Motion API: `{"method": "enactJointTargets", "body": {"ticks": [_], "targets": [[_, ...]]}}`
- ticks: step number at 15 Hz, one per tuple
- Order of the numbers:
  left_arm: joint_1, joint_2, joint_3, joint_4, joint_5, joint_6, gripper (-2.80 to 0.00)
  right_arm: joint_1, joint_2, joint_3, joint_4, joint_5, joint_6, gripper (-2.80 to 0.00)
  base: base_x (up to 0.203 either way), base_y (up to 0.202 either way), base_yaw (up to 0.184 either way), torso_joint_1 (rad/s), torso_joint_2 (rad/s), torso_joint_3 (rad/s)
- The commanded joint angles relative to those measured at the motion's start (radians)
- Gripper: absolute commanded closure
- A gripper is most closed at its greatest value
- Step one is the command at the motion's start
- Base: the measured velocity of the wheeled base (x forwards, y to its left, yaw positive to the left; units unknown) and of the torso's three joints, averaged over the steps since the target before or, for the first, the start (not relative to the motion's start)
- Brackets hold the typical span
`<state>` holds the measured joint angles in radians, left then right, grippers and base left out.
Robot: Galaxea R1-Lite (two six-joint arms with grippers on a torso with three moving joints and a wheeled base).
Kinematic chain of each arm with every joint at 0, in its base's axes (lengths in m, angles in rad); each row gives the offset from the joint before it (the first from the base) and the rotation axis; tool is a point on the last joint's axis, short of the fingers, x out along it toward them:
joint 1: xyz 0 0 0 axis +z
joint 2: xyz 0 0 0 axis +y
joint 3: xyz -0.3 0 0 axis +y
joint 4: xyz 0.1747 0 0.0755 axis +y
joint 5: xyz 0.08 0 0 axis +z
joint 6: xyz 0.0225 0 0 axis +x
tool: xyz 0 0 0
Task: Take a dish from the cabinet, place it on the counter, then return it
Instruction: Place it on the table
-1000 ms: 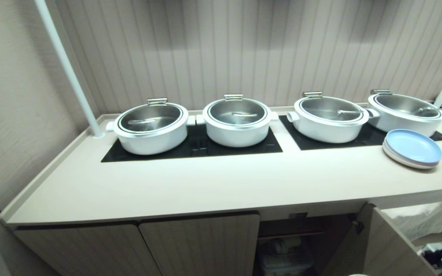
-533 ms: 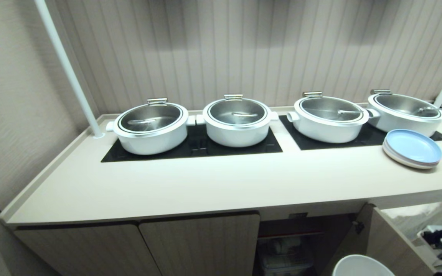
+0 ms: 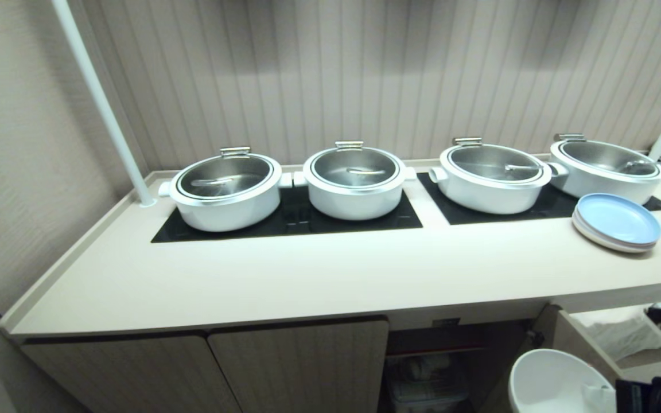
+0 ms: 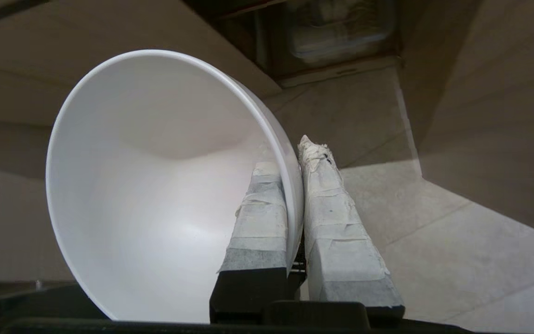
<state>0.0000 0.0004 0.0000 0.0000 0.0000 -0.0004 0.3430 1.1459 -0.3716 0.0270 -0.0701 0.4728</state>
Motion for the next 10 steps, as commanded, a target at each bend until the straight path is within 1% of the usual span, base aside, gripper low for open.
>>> {"method": "enactJointTargets", "body": {"ticks": [1, 3, 5, 7, 10], "targets": [[0.0, 0.0, 0.0, 0.0, 0.001, -0.001, 0.0, -0.054, 0.042, -0.049, 0.026, -0.001, 0.003, 0.0, 0.0, 0.0, 0.0, 0.0, 0.0, 0.0], [0.0, 0.0, 0.0, 0.0, 0.0, -0.001, 0.0, -0.102, 0.105, -0.1, 0.042, -0.002, -0.002, 0.0, 0.0, 0.0, 0.0, 0.0, 0.0, 0.0], [0.0, 0.0, 0.0, 0.0, 0.0, -0.001, 0.0, -0.125, 0.153, -0.165, 0.065, -0.002, -0.005, 0.0, 0.0, 0.0, 0.0, 0.0, 0.0, 0.0], [0.0, 0.0, 0.0, 0.0, 0.0, -0.001, 0.0, -0.131, 0.212, -0.24, 0.117, -0.006, -0.008, 0.0, 0.0, 0.0, 0.0, 0.0, 0.0, 0.0], [0.0, 0.0, 0.0, 0.0, 0.0, -0.001, 0.0, -0.133, 0.314, -0.319, 0.121, -0.011, -0.011, 0.0, 0.0, 0.0, 0.0, 0.0, 0.0, 0.0]]}}
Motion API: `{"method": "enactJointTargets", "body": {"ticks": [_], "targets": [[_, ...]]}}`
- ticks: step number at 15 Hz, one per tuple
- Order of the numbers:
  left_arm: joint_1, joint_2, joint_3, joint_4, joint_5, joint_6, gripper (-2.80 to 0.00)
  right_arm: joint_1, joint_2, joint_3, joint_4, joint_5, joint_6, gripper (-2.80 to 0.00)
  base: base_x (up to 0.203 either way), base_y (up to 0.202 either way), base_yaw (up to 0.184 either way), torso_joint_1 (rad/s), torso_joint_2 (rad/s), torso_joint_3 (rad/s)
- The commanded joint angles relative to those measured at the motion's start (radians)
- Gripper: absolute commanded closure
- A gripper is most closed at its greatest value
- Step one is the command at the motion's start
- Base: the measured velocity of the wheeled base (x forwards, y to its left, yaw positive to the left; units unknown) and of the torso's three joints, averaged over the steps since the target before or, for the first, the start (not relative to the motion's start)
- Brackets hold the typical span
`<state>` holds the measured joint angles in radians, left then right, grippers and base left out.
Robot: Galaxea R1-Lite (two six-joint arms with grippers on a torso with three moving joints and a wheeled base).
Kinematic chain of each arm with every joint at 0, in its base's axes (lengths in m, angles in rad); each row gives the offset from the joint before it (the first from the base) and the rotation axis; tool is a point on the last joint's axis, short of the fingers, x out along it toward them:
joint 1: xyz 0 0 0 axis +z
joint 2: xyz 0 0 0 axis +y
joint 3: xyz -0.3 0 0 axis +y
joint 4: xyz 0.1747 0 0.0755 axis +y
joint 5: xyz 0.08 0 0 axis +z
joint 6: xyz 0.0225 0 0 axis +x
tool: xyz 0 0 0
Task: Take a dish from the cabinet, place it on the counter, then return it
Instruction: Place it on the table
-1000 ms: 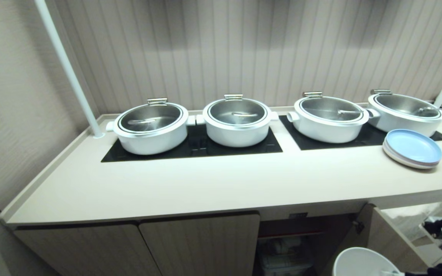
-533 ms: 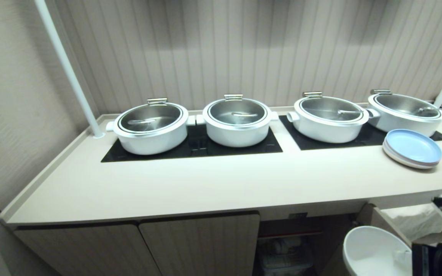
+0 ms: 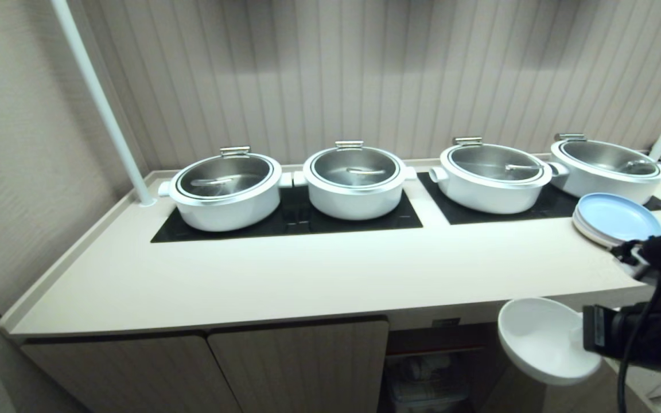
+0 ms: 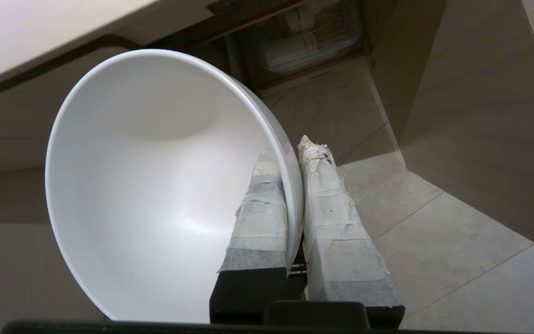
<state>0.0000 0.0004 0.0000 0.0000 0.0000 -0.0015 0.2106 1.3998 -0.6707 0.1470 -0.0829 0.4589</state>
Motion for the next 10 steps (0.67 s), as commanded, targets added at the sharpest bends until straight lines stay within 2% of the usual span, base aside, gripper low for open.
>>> {"method": "enactJointTargets", "body": {"ticks": [1, 5, 10], "targets": [[0.0, 0.0, 0.0, 0.0, 0.0, 0.0, 0.0, 0.0, 0.099, -0.059, 0.001, -0.009, 0.002, 0.0, 0.0, 0.0, 0.0, 0.0, 0.0, 0.0], [0.0, 0.0, 0.0, 0.0, 0.0, 0.0, 0.0, 0.001, 0.251, -0.169, -0.021, -0.043, 0.003, 0.0, 0.0, 0.0, 0.0, 0.0, 0.0, 0.0], [0.0, 0.0, 0.0, 0.0, 0.002, 0.0, 0.0, 0.002, 0.46, -0.258, -0.148, -0.094, 0.014, 0.0, 0.0, 0.0, 0.0, 0.0, 0.0, 0.0]]}}
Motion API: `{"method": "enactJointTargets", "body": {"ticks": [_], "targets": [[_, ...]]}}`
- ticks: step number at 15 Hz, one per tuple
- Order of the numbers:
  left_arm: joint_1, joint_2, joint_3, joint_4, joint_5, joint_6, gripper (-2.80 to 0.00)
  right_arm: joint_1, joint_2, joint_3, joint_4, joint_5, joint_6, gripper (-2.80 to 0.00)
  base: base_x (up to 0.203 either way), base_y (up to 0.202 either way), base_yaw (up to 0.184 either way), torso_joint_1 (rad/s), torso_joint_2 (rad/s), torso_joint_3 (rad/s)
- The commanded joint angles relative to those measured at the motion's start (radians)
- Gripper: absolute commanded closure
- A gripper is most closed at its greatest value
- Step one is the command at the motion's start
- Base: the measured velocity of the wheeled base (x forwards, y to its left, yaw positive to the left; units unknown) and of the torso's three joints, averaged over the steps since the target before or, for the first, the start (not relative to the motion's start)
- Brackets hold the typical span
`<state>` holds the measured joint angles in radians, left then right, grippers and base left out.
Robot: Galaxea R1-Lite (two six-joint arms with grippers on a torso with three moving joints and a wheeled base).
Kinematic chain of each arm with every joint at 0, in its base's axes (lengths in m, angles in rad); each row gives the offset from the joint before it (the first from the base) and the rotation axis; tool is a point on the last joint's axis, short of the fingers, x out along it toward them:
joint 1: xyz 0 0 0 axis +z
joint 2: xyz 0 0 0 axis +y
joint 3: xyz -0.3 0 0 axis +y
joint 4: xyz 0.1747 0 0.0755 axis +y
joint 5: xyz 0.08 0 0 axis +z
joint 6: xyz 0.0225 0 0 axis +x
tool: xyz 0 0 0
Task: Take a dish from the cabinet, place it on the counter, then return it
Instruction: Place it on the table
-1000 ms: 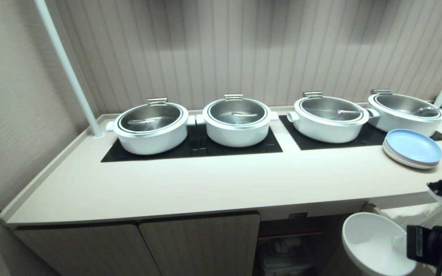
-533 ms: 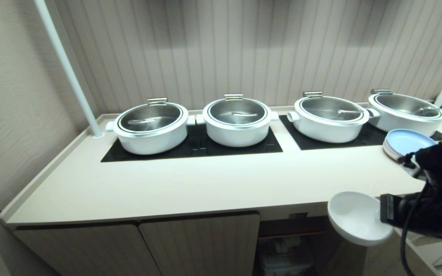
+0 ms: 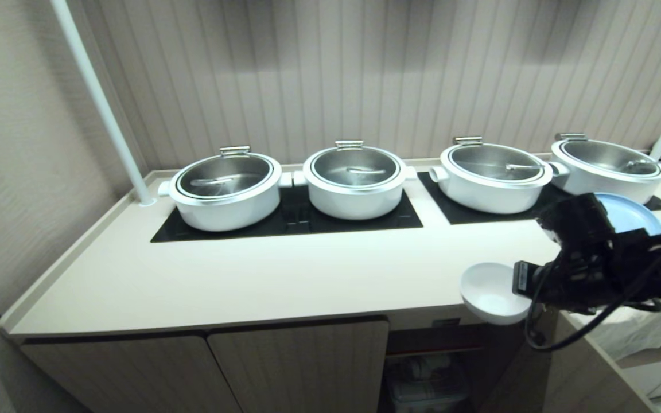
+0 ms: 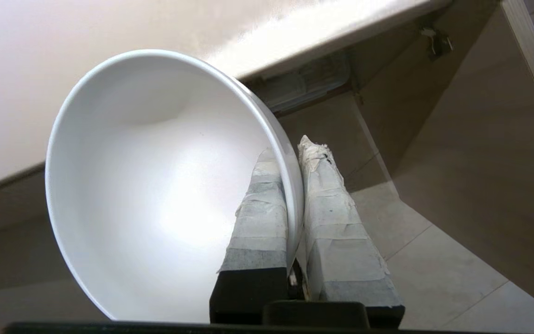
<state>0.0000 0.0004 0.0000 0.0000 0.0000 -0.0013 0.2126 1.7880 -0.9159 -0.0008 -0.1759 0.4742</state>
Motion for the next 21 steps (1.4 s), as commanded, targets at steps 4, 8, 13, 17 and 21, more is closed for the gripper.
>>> {"method": "enactJointTargets", "body": {"ticks": [4, 8, 13, 17, 21], "targets": [[0.0, 0.0, 0.0, 0.0, 0.002, 0.0, 0.0, 0.001, 0.223, -0.15, -0.045, -0.011, 0.104, 0.0, 0.0, 0.0, 0.0, 0.0, 0.0, 0.0], [0.0, 0.0, 0.0, 0.0, 0.0, 0.0, 0.0, 0.001, 0.32, -0.304, 0.006, -0.014, 0.178, 0.0, 0.0, 0.0, 0.0, 0.0, 0.0, 0.0], [0.0, 0.0, 0.0, 0.0, 0.001, 0.0, 0.0, 0.0, 0.457, -0.661, 0.266, -0.018, 0.365, 0.0, 0.0, 0.0, 0.0, 0.0, 0.0, 0.0], [0.001, 0.0, 0.0, 0.0, 0.0, 0.0, 0.0, 0.002, 0.558, -0.834, 0.378, -0.019, 0.404, 0.0, 0.0, 0.0, 0.0, 0.0, 0.0, 0.0], [0.0, 0.0, 0.0, 0.0, 0.0, 0.0, 0.0, 0.004, 0.583, -0.848, 0.386, -0.019, 0.437, 0.0, 0.0, 0.0, 0.0, 0.0, 0.0, 0.0]]}}
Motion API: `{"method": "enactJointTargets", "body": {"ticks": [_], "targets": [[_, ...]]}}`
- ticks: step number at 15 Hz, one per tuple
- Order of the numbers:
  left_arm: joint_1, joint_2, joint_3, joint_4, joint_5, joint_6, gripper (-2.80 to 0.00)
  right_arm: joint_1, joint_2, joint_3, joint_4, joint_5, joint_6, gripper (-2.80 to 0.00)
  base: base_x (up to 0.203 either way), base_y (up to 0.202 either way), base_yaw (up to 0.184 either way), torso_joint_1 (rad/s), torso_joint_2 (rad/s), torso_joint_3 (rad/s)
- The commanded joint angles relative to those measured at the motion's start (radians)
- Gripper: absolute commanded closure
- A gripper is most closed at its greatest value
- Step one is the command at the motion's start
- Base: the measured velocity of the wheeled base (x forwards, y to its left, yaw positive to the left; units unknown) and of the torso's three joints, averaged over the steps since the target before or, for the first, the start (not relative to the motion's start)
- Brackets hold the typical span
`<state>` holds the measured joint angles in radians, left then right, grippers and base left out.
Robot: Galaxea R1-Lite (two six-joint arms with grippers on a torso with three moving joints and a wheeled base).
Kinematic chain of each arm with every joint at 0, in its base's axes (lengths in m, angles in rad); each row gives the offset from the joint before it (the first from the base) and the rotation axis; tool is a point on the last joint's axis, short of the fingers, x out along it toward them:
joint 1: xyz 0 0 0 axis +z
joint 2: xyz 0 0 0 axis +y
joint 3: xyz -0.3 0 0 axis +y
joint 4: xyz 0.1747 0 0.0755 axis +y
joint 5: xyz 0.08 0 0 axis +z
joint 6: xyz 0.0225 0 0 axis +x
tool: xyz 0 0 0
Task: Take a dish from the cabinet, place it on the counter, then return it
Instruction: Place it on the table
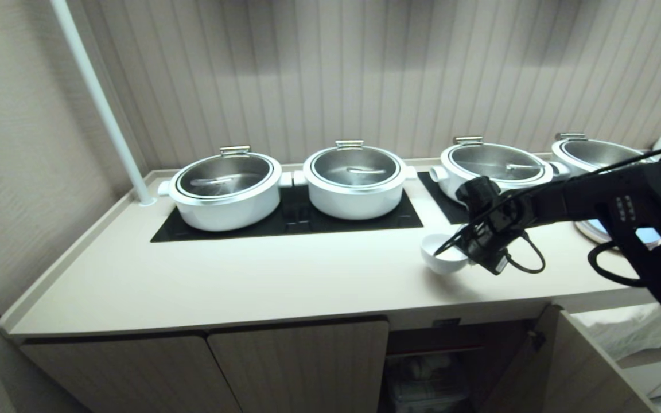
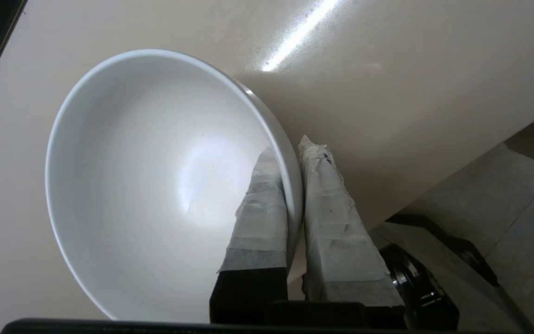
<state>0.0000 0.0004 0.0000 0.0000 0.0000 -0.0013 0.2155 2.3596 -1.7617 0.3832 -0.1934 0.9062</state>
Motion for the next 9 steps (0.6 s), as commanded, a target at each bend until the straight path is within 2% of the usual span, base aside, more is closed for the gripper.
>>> {"method": "enactJointTargets", "body": {"ticks": [1, 9], "targets": [[0.001, 0.0, 0.0, 0.0, 0.0, 0.0, 0.0, 0.0, 0.016, -0.002, 0.002, -0.002, 0.005, 0.0, 0.0, 0.0, 0.0, 0.0, 0.0, 0.0], [0.0, 0.0, 0.0, 0.0, 0.0, 0.001, 0.0, 0.001, 0.046, -0.001, 0.002, -0.044, 0.02, 0.0, 0.0, 0.0, 0.0, 0.0, 0.0, 0.0]]}}
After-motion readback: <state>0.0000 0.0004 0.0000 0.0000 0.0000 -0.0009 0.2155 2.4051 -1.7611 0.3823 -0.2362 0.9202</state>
